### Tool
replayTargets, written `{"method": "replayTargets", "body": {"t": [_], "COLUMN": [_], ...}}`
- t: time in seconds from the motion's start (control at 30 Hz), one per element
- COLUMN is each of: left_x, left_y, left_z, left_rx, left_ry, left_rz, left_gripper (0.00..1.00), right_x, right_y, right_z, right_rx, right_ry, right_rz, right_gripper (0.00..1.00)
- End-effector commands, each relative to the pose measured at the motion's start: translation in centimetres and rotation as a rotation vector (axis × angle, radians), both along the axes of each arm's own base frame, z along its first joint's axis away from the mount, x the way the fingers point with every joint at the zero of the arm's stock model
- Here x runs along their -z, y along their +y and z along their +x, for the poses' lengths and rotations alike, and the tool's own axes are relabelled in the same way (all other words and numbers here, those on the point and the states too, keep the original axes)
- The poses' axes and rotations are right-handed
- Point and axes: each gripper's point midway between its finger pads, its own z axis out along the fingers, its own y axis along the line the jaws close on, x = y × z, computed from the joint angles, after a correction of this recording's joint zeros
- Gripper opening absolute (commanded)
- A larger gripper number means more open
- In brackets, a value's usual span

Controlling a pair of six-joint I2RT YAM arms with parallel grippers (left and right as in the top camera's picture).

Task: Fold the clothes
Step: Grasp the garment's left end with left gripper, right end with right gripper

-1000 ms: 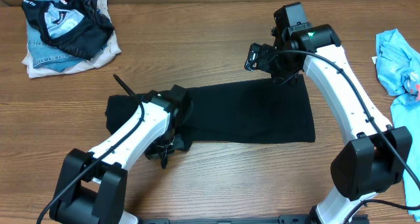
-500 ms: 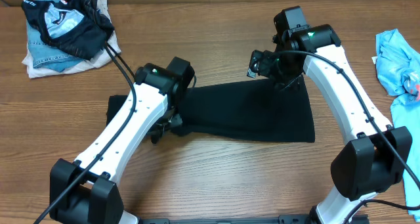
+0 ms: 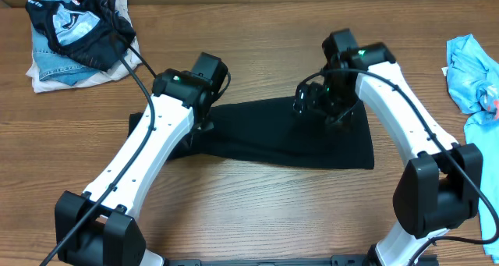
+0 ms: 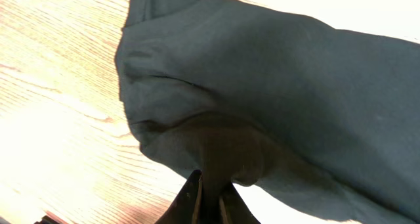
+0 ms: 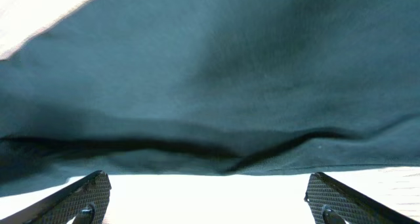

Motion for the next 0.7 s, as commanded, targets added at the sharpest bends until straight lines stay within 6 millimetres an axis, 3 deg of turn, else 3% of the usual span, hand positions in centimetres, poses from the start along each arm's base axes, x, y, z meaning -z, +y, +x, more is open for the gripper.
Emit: {"method": "replayTargets", "body": {"t": [0.0,0.2,0.43,0.53,0.67], "left_x": [-0.7,-0.5,-0.4,-0.4,-0.4], "left_y": [1.0,1.0,1.0,1.0,1.0], "left_z": [0.6,0.5,0.4,0.3,0.3], "left_rx": [-0.025,-0.025,-0.025,-0.025,-0.025], "left_ry": [-0.026,-0.018,-0.015,-0.011,-0.012], "left_rz": [0.024,0.021,0.023,0.024,0.024], "left_gripper": [0.09,0.08,0.08,0.08,0.09], "right_x": [2.2,5.0,5.1,5.3,5.6], "right_y": [0.2,-1.6,-4.3,-8.1,-9.0], "right_z": [-1.8,-3.2,-3.7,-4.6,-4.6], "right_rx": [0.045,0.170,0.265,0.360,0.404], "right_ry": [0.078,0.148,0.191,0.224,0.233], "right_rz": [0.009,-0.055,-0.126,-0.289,-0.285], "right_gripper": [1.00,1.00,1.00,1.00,1.00]}}
